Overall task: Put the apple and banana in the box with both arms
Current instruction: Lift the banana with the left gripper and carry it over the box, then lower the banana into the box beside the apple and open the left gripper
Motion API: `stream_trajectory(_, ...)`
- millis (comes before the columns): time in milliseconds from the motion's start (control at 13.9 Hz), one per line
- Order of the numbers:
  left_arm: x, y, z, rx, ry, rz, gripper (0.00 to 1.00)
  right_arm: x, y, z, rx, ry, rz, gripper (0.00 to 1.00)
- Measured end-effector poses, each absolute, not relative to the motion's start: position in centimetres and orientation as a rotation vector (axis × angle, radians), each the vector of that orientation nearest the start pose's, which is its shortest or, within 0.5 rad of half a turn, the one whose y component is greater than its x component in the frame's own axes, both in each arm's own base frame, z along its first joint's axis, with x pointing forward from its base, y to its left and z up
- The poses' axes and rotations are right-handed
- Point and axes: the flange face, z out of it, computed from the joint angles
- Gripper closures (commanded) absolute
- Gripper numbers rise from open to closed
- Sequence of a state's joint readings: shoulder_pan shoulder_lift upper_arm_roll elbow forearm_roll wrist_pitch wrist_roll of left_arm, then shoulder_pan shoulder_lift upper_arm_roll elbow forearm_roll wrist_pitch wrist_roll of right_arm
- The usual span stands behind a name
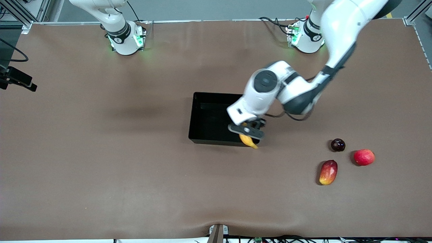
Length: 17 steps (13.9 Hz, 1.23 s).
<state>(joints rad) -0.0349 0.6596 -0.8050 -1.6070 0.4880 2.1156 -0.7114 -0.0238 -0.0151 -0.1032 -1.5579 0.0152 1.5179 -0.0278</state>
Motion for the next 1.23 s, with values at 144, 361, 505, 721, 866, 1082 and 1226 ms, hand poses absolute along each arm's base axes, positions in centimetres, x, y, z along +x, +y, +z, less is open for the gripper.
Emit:
stream_trajectory(144,51.4,-46.5,32.6,-3.186,0.350,-0.034,1.00,54.0,-6.8,63.4,-3.119,0.154,0.037,0.00)
stream_trajectory(361,50.4,-49.8,31.0,-3.154,0.288,-0.076,1.00,54.0,-6.8,63.4,-3.119,0.154,0.038,0.00)
stream_trajectory(505,49.7,-51.7,29.9,-3.126,0.277,-0.111,1.00,54.0,-6.8,63.4,-3.119,0.154,0.039,0.00)
stream_trajectory(721,48.6,-53.7,28.1,-3.114,0.276,-0.107,1.00,54.0,-6.8,63.4,-3.119,0.154,0.039,0.00)
stream_trajectory(866,48.4,-54.4,27.3,-3.119,0.269,-0.093,1.00,54.0,-6.8,63.4,-3.119,0.154,0.039,0.00)
stream_trajectory(1082,48.5,-54.6,26.6,-3.132,0.269,-0.090,1.00,54.0,-6.8,63.4,-3.119,0.154,0.039,0.00)
stream_trajectory(1226,48.3,-55.1,25.8,-3.154,0.278,-0.097,1.00,54.0,-6.8,63.4,-3.119,0.154,0.039,0.00)
